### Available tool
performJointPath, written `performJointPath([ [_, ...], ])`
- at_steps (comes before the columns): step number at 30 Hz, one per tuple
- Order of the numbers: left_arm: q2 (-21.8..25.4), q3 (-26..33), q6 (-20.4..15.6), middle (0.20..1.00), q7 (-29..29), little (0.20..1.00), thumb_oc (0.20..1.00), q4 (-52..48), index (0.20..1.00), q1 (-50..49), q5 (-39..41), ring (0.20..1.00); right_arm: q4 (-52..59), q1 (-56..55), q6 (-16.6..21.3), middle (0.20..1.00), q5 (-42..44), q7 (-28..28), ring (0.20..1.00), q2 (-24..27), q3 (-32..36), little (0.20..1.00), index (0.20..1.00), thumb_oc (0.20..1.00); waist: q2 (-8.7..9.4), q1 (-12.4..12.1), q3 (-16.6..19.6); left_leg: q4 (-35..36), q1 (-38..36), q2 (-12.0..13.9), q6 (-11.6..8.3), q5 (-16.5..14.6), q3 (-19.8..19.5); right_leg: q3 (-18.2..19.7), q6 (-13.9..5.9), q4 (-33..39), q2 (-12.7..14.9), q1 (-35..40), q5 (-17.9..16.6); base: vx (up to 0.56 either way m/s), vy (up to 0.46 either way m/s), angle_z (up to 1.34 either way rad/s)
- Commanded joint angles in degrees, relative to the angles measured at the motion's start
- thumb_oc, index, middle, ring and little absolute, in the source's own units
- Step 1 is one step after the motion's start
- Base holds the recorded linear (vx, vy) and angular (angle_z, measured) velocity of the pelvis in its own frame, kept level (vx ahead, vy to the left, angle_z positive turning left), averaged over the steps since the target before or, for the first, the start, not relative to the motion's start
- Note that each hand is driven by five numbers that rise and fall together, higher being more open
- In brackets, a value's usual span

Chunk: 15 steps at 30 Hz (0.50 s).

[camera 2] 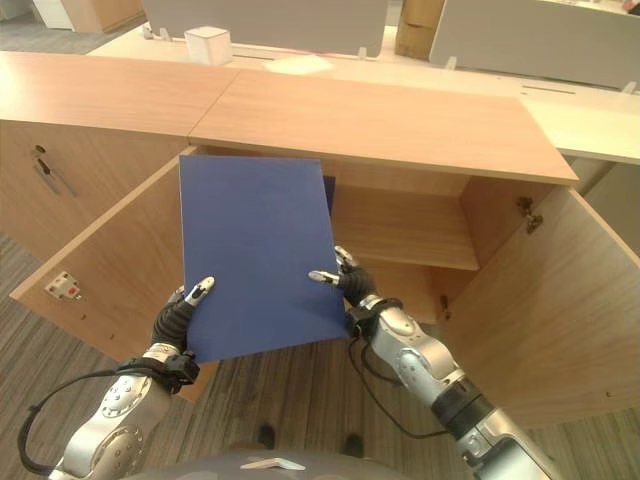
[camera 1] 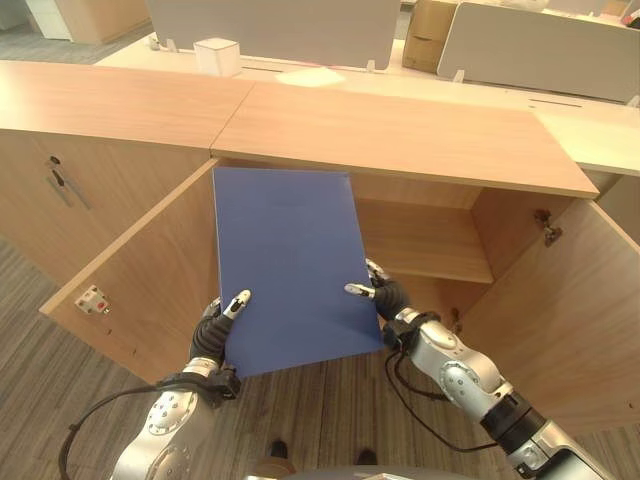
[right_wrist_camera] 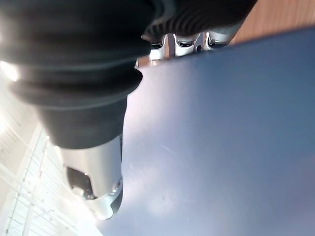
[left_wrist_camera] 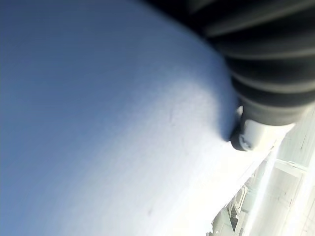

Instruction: Put the empty folder in the office cabinet

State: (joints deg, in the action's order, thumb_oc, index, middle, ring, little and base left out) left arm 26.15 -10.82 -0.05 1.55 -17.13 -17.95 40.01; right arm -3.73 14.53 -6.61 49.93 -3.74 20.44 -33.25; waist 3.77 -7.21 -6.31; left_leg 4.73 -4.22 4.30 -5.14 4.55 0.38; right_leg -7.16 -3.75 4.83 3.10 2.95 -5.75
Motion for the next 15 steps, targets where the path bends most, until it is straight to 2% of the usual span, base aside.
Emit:
performJointPath([
  [1, 2.5, 2.3, -3.4, 0.2, 1.1, 0.2, 0.2, -4.1, 0.2, 3.0, -2.1, 0.2, 2.1, 4.7, 1.8, 1.0, -1.8, -2.2, 1.0, 0.3, -0.3, 1.0, 1.0, 1.0, 3.09, -0.8, 0.9, 0.3, 3.4, -1.3, 0.93, -4.3, -0.3, -1.5, -5.65, -4.8, 8.2, 2.7, 8.3, 0.0, 0.0, 0.0],
  [9, 2.1, 0.3, -3.8, 0.2, 2.0, 0.2, 0.2, -4.1, 0.2, 4.9, -1.4, 0.2, 2.8, 9.5, 0.6, 1.0, -1.9, -6.5, 1.0, 1.4, -6.5, 1.0, 1.0, 1.0, 3.11, -1.5, 0.8, 0.3, 3.6, -1.5, 0.95, -4.2, -0.7, -1.8, -5.63, -4.7, 8.3, 2.8, 8.2, 0.0, 0.0, 0.0],
  [15, 0.8, 0.0, -4.5, 0.2, 2.8, 0.2, 0.2, -3.8, 0.2, 5.1, 0.5, 0.2, 3.1, 10.6, 1.5, 1.0, -1.2, -8.1, 1.0, 0.5, -7.4, 1.0, 1.0, 1.0, 2.98, -2.1, 0.7, 0.3, 3.8, -1.8, 1.09, -4.2, -1.1, -2.0, -5.78, -4.8, 8.4, 2.7, 8.2, -0.02, 0.003, 0.07],
])
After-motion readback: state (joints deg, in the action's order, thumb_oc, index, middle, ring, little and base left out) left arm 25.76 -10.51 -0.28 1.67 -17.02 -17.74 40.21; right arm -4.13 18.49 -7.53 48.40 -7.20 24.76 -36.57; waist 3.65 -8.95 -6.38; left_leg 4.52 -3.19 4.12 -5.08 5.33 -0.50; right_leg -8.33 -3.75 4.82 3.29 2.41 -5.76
